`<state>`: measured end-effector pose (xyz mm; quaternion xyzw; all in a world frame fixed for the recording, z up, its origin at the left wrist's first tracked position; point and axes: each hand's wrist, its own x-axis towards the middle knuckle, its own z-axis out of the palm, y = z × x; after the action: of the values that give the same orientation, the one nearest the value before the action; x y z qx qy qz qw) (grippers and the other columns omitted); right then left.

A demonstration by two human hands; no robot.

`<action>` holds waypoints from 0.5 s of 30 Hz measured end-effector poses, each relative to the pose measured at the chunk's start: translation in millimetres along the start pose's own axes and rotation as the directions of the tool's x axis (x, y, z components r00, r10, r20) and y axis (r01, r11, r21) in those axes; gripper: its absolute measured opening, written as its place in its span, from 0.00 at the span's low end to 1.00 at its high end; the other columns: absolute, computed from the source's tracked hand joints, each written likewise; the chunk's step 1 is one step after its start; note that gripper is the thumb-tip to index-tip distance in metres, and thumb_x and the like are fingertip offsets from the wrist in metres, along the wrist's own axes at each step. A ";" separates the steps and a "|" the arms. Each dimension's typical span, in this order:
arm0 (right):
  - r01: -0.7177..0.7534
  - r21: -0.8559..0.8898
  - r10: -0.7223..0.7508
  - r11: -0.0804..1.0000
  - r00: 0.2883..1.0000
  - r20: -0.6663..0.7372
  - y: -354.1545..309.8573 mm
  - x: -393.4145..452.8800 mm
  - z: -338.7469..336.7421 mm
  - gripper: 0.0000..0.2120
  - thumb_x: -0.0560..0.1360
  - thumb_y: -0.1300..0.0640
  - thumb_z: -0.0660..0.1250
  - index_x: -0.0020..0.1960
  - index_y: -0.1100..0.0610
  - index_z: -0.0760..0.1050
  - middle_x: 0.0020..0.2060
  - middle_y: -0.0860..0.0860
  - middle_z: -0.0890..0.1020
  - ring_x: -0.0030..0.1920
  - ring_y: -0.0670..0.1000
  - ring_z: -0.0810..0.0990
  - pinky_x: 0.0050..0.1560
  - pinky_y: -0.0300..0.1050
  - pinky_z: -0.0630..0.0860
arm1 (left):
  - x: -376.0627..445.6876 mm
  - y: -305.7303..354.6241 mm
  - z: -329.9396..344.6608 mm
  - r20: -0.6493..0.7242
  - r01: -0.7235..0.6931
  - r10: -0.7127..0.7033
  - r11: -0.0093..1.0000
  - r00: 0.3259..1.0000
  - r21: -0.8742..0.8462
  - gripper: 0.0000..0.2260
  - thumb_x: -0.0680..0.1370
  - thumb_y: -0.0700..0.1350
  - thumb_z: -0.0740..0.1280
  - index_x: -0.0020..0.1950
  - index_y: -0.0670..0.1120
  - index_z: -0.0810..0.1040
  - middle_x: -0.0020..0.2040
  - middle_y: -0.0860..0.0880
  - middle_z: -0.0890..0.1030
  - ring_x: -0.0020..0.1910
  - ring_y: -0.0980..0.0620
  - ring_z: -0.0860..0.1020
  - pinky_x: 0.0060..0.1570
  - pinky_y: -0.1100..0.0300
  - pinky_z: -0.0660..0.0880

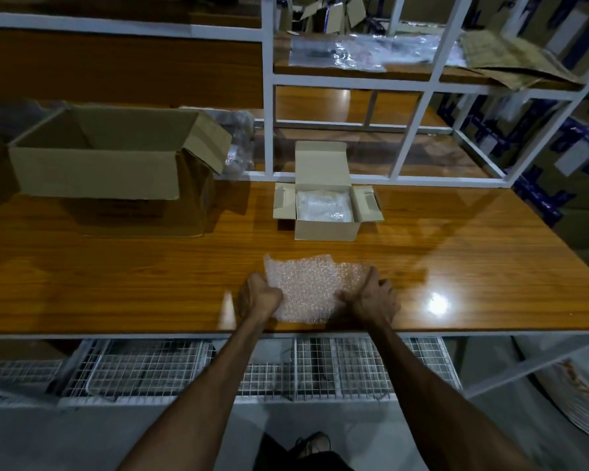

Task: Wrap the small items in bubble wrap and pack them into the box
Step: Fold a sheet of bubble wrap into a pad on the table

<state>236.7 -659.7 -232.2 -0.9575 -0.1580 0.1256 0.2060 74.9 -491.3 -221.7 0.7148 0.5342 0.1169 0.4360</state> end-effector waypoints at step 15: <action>0.080 0.391 -0.102 0.917 0.994 0.035 19.7 7.8 -12.7 0.42 0.77 0.54 0.74 0.83 0.55 0.53 0.69 0.61 0.76 0.61 0.64 0.79 0.55 0.55 0.76 | -19.1 78.1 65.2 0.461 -0.286 0.372 0.926 0.805 -0.247 0.10 0.83 0.36 0.64 0.56 0.42 0.85 0.56 0.43 0.85 0.53 0.49 0.82 0.53 0.52 0.81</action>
<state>252.7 -678.5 -230.9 -0.8854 -0.1800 0.1707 0.3930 160.2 -544.2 -196.3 0.7637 0.2587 0.0455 0.5897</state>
